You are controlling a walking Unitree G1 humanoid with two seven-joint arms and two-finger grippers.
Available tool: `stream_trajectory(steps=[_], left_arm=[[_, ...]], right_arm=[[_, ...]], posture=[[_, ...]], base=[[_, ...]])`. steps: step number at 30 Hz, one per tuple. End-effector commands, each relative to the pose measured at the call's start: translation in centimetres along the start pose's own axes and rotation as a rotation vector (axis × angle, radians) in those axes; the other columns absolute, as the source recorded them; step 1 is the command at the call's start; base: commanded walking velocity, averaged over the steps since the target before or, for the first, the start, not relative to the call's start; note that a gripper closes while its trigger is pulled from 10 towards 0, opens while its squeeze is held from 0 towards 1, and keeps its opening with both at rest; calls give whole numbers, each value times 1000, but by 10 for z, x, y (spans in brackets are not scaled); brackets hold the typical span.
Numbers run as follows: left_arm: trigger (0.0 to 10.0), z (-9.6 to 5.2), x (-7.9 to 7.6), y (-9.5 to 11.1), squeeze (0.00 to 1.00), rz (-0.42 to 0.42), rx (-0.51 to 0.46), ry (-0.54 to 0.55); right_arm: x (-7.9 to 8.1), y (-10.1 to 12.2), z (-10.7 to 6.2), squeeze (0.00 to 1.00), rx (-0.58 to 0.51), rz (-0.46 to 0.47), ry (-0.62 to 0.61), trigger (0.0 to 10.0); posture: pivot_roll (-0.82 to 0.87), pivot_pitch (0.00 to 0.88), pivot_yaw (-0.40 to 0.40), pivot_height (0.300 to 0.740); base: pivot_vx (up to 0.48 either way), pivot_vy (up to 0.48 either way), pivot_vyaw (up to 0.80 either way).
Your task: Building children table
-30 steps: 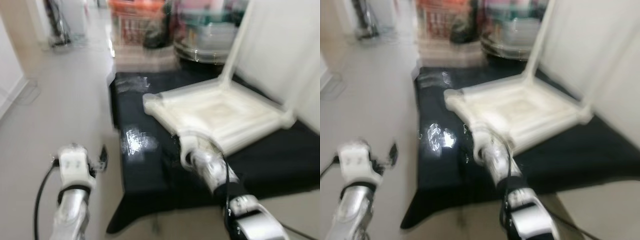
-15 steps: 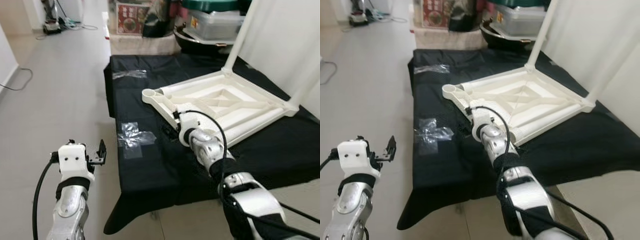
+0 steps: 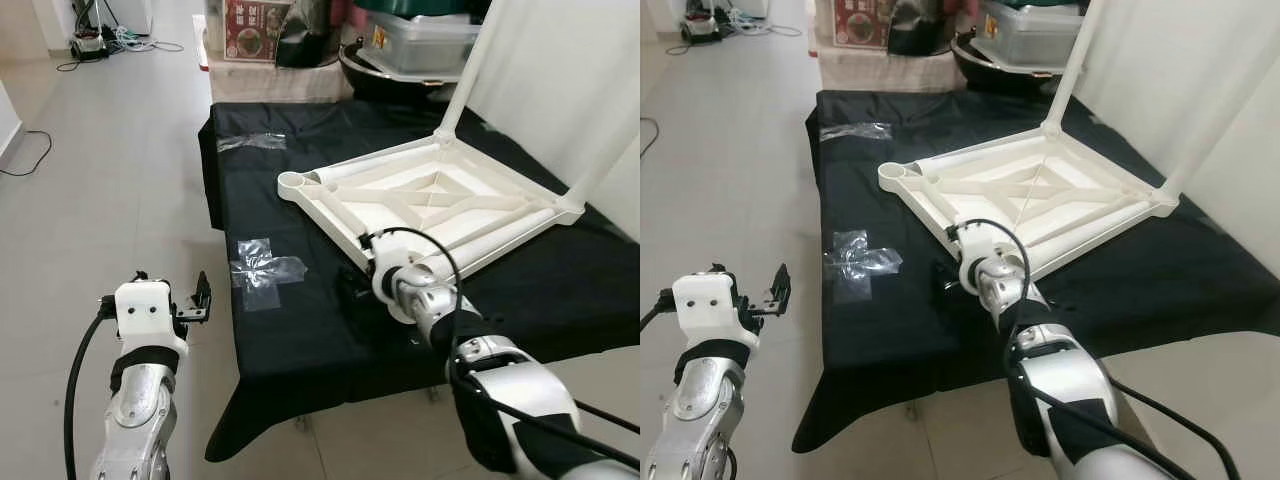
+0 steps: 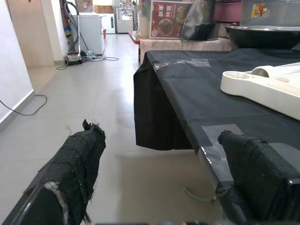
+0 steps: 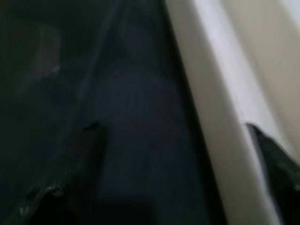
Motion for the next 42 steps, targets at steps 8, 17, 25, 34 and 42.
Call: stream_trajectory(steps=[8, 17, 25, 34, 42], left_arm=[[10000, 3, -4, 0, 0, 6, -7, -10], [10000, 4, -4, 0, 0, 9, -9, -14], [10000, 3, -4, 0, 0, 9, -5, -13], [10000, 5, -4, -2, 0, 10, -1, -17], [10000, 5, -5, -2, 0, 13, 0, -20]], right_arm=[[-3, -52, -8, 0, 149, -164, 126, 0], [-3, -53, -18, 0, 95, -462, 359, 0], [5, -46, -40, 0, -167, -909, 578, 0], [-22, -75, -54, 0, -12, -1135, 584, 0], [-83, -52, -61, 0, 157, -1213, 278, 0]], posture=[[115, 0, -133, 740], [104, 0, -134, 740], [102, 0, -129, 740], [85, 0, -124, 740], [84, 0, -123, 740]], base=[[0, 0, 0], [0, 0, 0], [0, 0, 0], [0, 0, 0], [0, 0, 0]])
Point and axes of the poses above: a point about 5 cm out from each wrist's last joint towards the gripper, its own z axis pointing out of the wrist towards the gripper, its own y axis along the axis of the wrist's last joint, x = y × z, the point moved 2 cm from there along z, pointing out of the wrist towards the gripper, and after that the axes turned 12 degrees about -z, right-handed, at the moved point
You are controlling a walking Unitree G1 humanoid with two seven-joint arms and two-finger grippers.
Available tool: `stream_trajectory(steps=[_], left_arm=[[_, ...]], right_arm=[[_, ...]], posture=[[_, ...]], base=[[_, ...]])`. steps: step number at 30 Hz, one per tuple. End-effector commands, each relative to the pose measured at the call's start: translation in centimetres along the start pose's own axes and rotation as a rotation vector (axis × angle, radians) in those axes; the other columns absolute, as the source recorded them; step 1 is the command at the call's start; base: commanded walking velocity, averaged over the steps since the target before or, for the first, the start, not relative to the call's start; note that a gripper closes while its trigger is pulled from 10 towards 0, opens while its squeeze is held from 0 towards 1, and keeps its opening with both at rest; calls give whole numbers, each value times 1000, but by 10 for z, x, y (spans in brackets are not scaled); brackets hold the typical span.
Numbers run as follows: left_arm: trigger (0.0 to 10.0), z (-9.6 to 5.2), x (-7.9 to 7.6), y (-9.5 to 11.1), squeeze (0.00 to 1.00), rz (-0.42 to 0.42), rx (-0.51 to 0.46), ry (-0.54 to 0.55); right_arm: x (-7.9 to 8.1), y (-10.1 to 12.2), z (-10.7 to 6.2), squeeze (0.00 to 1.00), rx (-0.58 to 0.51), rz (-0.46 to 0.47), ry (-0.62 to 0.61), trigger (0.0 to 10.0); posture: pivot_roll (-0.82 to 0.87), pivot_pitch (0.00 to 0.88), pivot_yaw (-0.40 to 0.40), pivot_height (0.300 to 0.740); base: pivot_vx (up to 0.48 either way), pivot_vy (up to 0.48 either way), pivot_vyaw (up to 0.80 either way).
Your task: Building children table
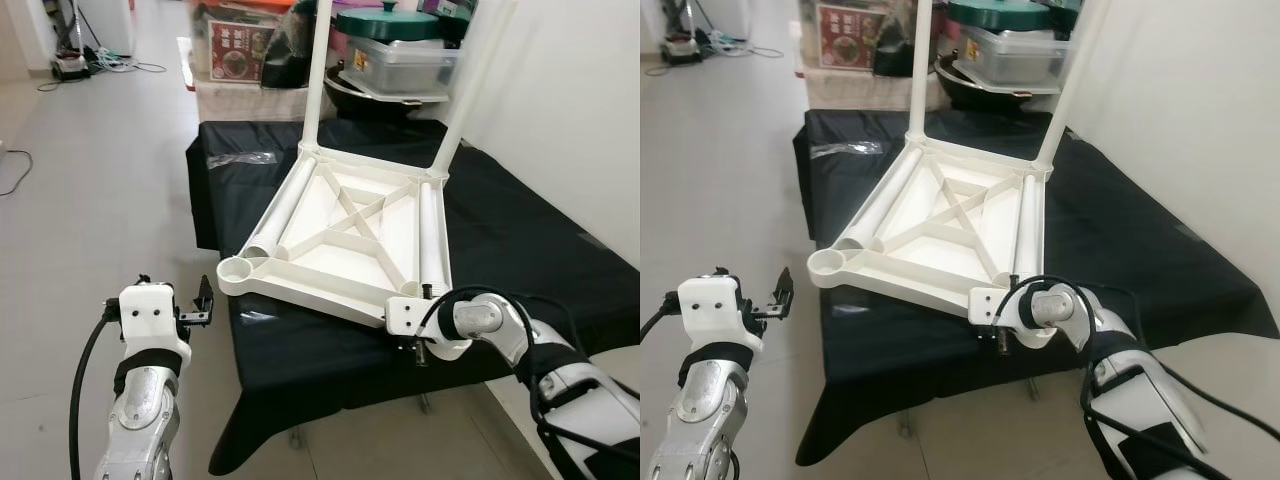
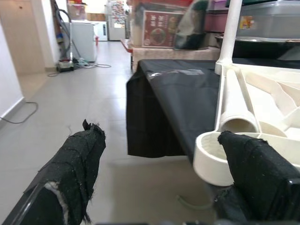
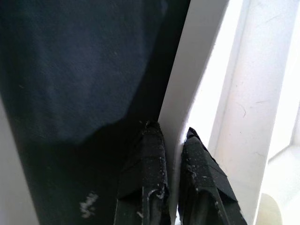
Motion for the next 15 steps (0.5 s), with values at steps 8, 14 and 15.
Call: stream_trajectory(steps=[8, 14, 15], left_arm=[[10000, 1, 1, -3, 0, 22, 11, 2], [10000, 1, 1, -3, 0, 33, 14, 6], [10000, 1, 2, -2, 0, 35, 16, 5]], right_arm=[[-8, -58, -39, 0, 378, -88, -41, 10000], [1, -66, -40, 1000, 438, -84, -4, 10000], [-1, -62, -37, 1000, 408, -21, -20, 10000]], posture=[[86, 0, -125, 740], [101, 0, -124, 740], [102, 0, -121, 740]], base=[[0, 0, 0], [0, 0, 0], [0, 0, 0]])
Point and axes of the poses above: a point about 5 cm out from each wrist's last joint towards the gripper, its own z axis pointing out of the wrist towards the gripper, its own y axis along the axis of the wrist's last joint, x = y × z, the point moved 2 cm from there along z, pointing out of the wrist towards the gripper, and after that the axes turned 12 degrees about -z, right-handed, at the moved point
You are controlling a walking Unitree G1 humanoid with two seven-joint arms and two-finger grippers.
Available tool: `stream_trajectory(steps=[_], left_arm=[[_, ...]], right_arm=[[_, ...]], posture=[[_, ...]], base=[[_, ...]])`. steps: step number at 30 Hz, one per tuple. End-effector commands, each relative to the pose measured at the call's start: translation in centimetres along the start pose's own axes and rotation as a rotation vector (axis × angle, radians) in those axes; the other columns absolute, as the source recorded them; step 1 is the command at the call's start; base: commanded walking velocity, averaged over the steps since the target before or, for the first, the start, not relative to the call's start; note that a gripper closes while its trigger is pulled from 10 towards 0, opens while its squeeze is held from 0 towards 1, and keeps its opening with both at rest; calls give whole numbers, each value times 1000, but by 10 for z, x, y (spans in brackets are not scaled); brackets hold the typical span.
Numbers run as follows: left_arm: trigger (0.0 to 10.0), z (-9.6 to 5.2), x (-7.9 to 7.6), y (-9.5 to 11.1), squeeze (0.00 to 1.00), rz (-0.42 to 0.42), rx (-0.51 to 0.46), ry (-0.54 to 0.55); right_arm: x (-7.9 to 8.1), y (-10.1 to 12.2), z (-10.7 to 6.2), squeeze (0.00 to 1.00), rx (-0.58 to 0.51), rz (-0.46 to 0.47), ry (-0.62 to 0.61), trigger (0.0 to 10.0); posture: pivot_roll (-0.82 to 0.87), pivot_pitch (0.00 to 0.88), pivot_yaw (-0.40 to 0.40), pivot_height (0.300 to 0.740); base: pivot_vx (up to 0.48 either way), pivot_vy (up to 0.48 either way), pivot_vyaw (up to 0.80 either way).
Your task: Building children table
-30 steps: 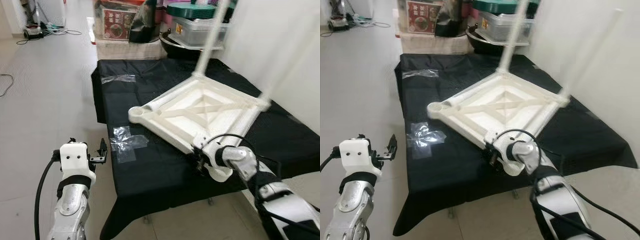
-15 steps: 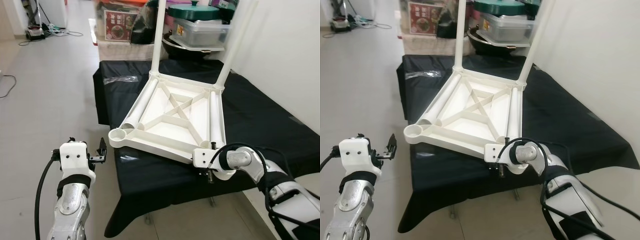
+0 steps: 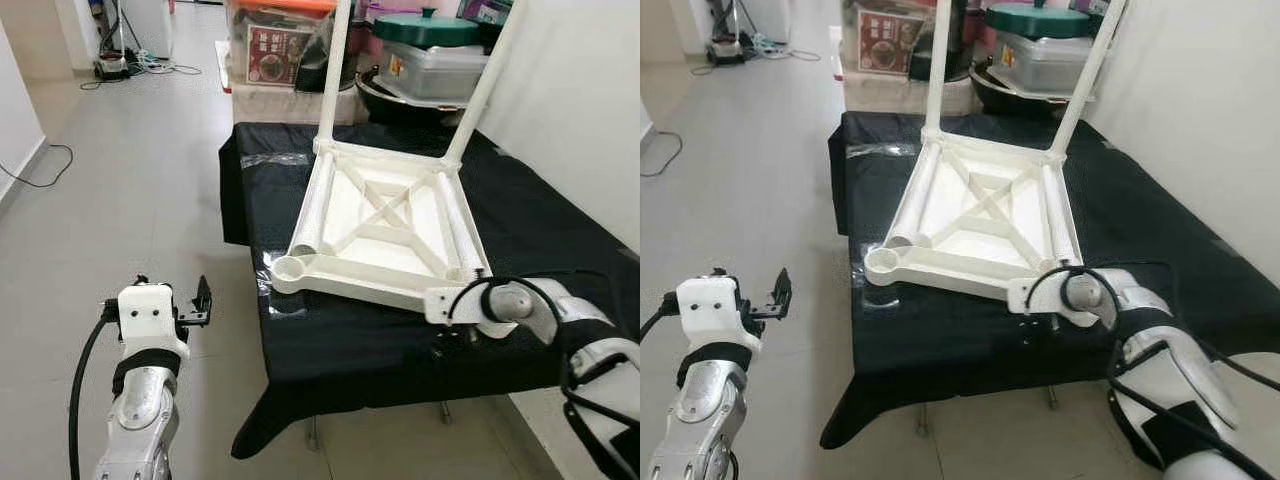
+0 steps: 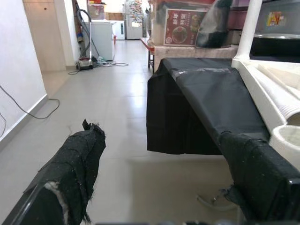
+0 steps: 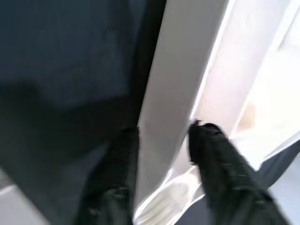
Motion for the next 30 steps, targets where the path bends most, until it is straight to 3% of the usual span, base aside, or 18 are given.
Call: stream_trajectory(steps=[1, 4, 6, 8, 9, 11, 12, 13, 14, 16, 18, 19, 20, 21, 22, 23, 25, 30], left_arm=[[10000, 1, 0, -3, 0, 17, 19, -7], [10000, 1, 0, -3, 0, 18, 21, -9], [10000, 1, 0, -4, 0, 20, 26, -14], [10000, 1, 0, -4, 0, 20, 26, -14], [10000, 2, 0, -4, 0, 25, 28, -18], [10000, 2, 0, -4, 0, 25, 28, -18], [10000, 2, 0, -4, 0, 27, 29, -18], [10000, 1, 0, -4, 0, 26, 30, -17], [10000, 1, 0, -4, 0, 26, 30, -17], [10000, -1, 0, -4, 0, 13, 30, -21], [10000, -1, 0, -4, 0, 13, 30, -21], [10000, -2, -1, -4, 0, 12, 30, -24], [10000, -2, -1, -4, 0, 12, 30, -24], [10000, -3, -1, -4, 0, 12, 32, -28], [10000, -3, -1, -4, 0, 13, 33, -30], [10000, -3, -1, -4, 0, 13, 33, -30], [10000, -4, 0, -3, 0, 14, 34, -29], [10000, -5, 0, -3, 0, 15, 34, -28]], right_arm=[[3, 4, 3, 1000, -29, 90, 10, 10000], [-3, 8, 2, 1000, -57, 134, -4, 10000], [-33, 17, -5, 1000, -142, 243, -116, 10000], [-33, 17, -5, 1000, -142, 243, -116, 10000], [-63, 25, -17, 1000, -223, 285, -209, 10000], [-63, 25, -17, 1000, -223, 285, -209, 10000], [-72, 27, -21, 1000, -247, 293, -235, 10000], [-90, 39, -29, 1000, -354, 349, -293, 10000], [-90, 39, -29, 1000, -354, 349, -293, 10000], [-121, 71, -42, 1000, -585, 460, -451, 10000], [-121, 71, -42, 1000, -585, 460, -451, 10000], [-130, 80, -47, 1000, -652, 500, -503, 10000], [-130, 80, -47, 1000, -652, 500, -503, 10000], [-134, 95, -44, 0, -727, 596, -547, 10000], [-132, 112, -35, 0, -777, 735, -560, 10000], [-132, 112, -35, 0, -777, 735, -560, 10000], [-119, 139, -15, 0, -813, 973, -531, 10000], [-101, 161, 1, 0, -808, 1071, -474, 10000]], posture=[[102, 0, -121, 740], [100, 0, -117, 740], [94, 0, -113, 740], [94, 0, -113, 740], [93, 0, -113, 740], [93, 0, -113, 740], [93, 0, -113, 740], [95, 0, -119, 740], [95, 0, -119, 740], [110, 0, -128, 740], [110, 0, -128, 740], [110, 0, -128, 740], [110, 0, -128, 740], [119, 0, -130, 740], [124, 0, -132, 740], [124, 0, -132, 740], [126, 0, -134, 740], [130, 0, -132, 740]], base=[[0, 0, 0], [0, 0, 0], [0, 0, 0], [0, 0, 0], [0, 0, 0], [0, 0, 0], [0, 0, 0], [0, 0, 0], [0, 0, 0], [0, -236, 0], [0, -472, 0], [0, -472, 0], [0, -472, 0], [0, -472, 0], [0, -472, 0], [0, -472, 0], [0, -472, 0], [0, -472, 0]])
Point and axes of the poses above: a point about 5 cm out from each wrist's last joint towards the gripper, its own z axis pointing out of the wrist towards the gripper, its own y axis along the axis of the wrist's last joint, x = y × z, the point moved 2 cm from there along z, pointing out of the wrist towards the gripper, and after that the axes turned 12 degrees about -z, right-handed, at the moved point
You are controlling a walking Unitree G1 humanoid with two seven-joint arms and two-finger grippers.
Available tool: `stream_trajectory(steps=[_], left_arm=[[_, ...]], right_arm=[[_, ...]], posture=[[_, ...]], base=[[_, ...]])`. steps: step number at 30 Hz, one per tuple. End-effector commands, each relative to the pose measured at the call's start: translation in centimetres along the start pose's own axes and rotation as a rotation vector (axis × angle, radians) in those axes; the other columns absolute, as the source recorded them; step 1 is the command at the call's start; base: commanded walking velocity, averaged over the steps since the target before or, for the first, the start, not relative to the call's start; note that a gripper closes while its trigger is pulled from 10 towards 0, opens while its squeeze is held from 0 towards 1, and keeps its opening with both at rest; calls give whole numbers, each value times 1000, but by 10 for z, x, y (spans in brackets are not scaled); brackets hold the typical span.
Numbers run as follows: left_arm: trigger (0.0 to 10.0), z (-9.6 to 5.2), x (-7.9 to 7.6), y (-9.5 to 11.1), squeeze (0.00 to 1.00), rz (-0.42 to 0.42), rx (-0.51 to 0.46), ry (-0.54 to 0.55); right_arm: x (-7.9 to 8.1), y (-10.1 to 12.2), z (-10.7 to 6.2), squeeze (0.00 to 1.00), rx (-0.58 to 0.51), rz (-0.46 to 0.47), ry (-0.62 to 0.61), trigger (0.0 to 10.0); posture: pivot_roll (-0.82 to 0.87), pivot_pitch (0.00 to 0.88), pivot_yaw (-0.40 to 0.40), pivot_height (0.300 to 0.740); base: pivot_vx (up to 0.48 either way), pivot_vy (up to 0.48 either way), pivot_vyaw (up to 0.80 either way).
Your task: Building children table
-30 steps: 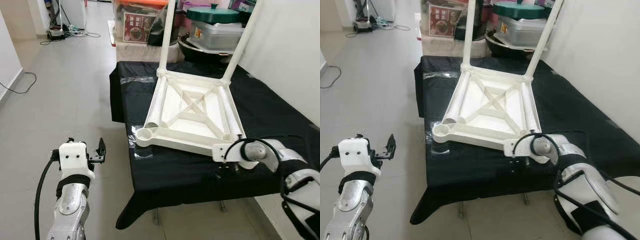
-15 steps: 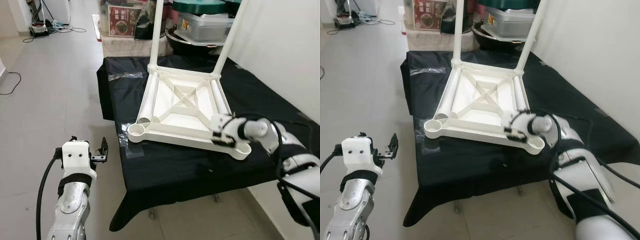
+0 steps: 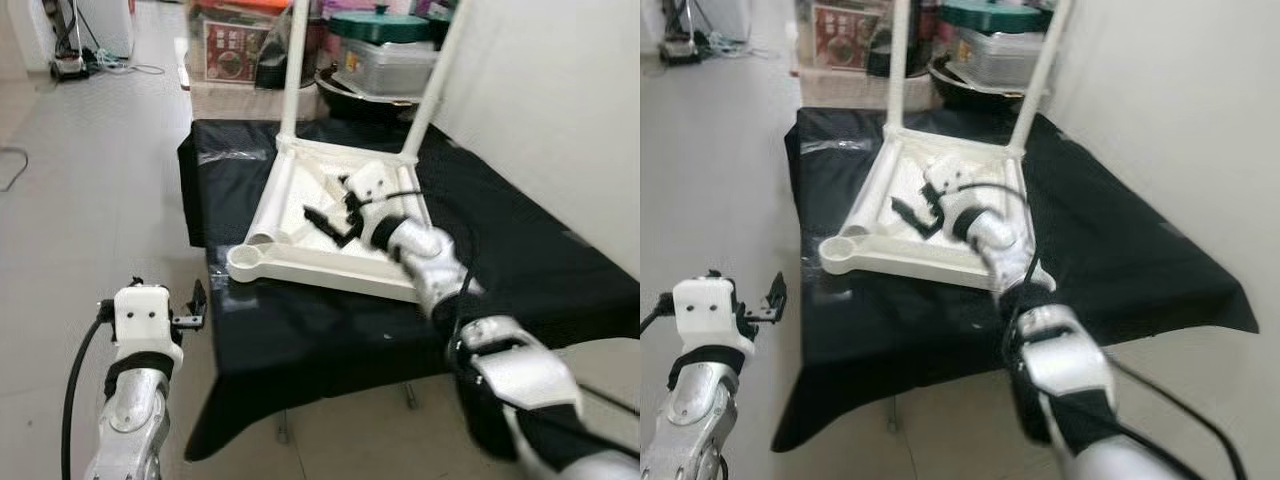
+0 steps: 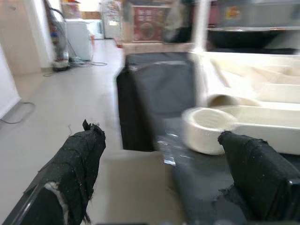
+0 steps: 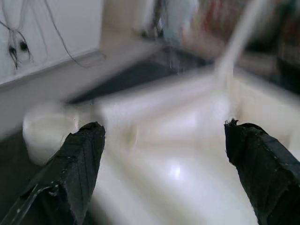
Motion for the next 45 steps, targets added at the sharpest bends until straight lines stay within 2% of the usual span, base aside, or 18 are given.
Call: stream_trajectory(steps=[1, 2, 3, 4, 5, 6, 10, 12, 15, 20, 28, 32, 34, 35, 37, 39, 43, 45], left_arm=[[10000, 0, 1, 1, 0, 3, 2, -1], [10000, 0, 1, 1, 0, 3, 3, -1], [10000, 0, 1, 1, 0, 3, 3, -1], [10000, 0, 1, 1, 0, 3, 4, -1], [10000, 0, 1, 1, 0, 3, 4, -1], [10000, 1, 1, 1, 0, 1, 4, -1], [10000, 1, 1, 2, 0, 3, -1, -1], [10000, 2, 2, 4, 0, -9, -13, 9], [10000, 1, 3, 4, 0, -16, -13, 11], [10000, 1, 4, 4, 0, -32, -12, 6], [10000, 2, 4, 3, 0, -41, -7, -9], [10000, 2, 3, 3, 0, -39, -5, -13], [10000, 2, 3, 3, 0, -38, -4, -13], [10000, 2, 3, 3, 0, -37, -5, -14], [10000, 2, 3, 3, 0, -37, -5, -14], [10000, 2, 3, 3, 0, -38, -2, -12], [10000, 3, 3, 2, 0, -38, 2, -14], [10000, 3, 3, 1, 0, -38, 4, -15]], right_arm=[[3, 6, 4, 0, -19, 54, -15, 10000], [15, 3, 6, 0, -15, 97, 9, 10000], [15, 3, 6, 0, -15, 97, 9, 10000], [25, -1, 7, 0, -12, 129, 29, 10000], [25, -1, 7, 0, -12, 129, 29, 10000], [32, -4, 7, 0, -4, 149, 43, 10000], [36, -6, 7, 0, 3, 169, 44, 10000], [34, -12, 5, 0, 34, 218, 4, 10000], [33, -14, 3, 0, 48, 238, -28, 10000], [36, -12, 2, 0, 34, 231, -28, 10000], [44, -11, -3, 0, 18, 226, -37, 10000], [49, -8, -2, 0, 4, 151, -12, 10000], [50, -6, -2, 0, -2, 150, -13, 10000], [50, -4, -2, 0, -9, 198, -18, 10000], [50, -4, -2, 0, -9, 198, -18, 10000], [47, -6, -3, 0, 12, 148, -25, 10000], [46, -6, -5, 0, 13, 174, -35, 10000], [46, -5, -6, 0, 14, 136, -28, 10000]], posture=[[131, 0, -129, 740], [129, 0, -127, 740], [129, 0, -127, 740], [125, 0, -125, 740], [125, 0, -125, 740], [125, 0, -125, 740], [123, 0, -124, 740], [121, 0, -121, 740], [114, 0, -111, 740], [114, 0, -111, 740], [99, 0, -92, 740], [99, 0, -92, 740], [101, 0, -93, 740], [101, 0, -94, 740], [101, 0, -94, 740], [98, 0, -93, 740], [98, 0, -93, 740], [93, 0, -90, 740]], base=[[0, -472, 0], [0, -472, 0], [0, -472, 0], [0, -472, 0], [0, -472, 0], [0, -472, 0], [0, -363, 0], [0, 0, 0], [0, 0, 0], [0, 0, 0], [299, 0, 0], [311, 0, 0], [309, 0, 400], [315, 0, 463], [315, 0, 463], [0, 0, 0], [0, 0, 0], [0, 0, 0]])
Point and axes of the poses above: a point about 5 cm out from each wrist's last joint towards the gripper, its own z axis pointing out of the wrist towards the gripper, its own y axis along the axis of the wrist's last joint, x = y × z, the point moved 2 cm from there along z, pointing out of the wrist towards the gripper, and after that the axes turned 12 degrees about -z, right-handed, at the moved point
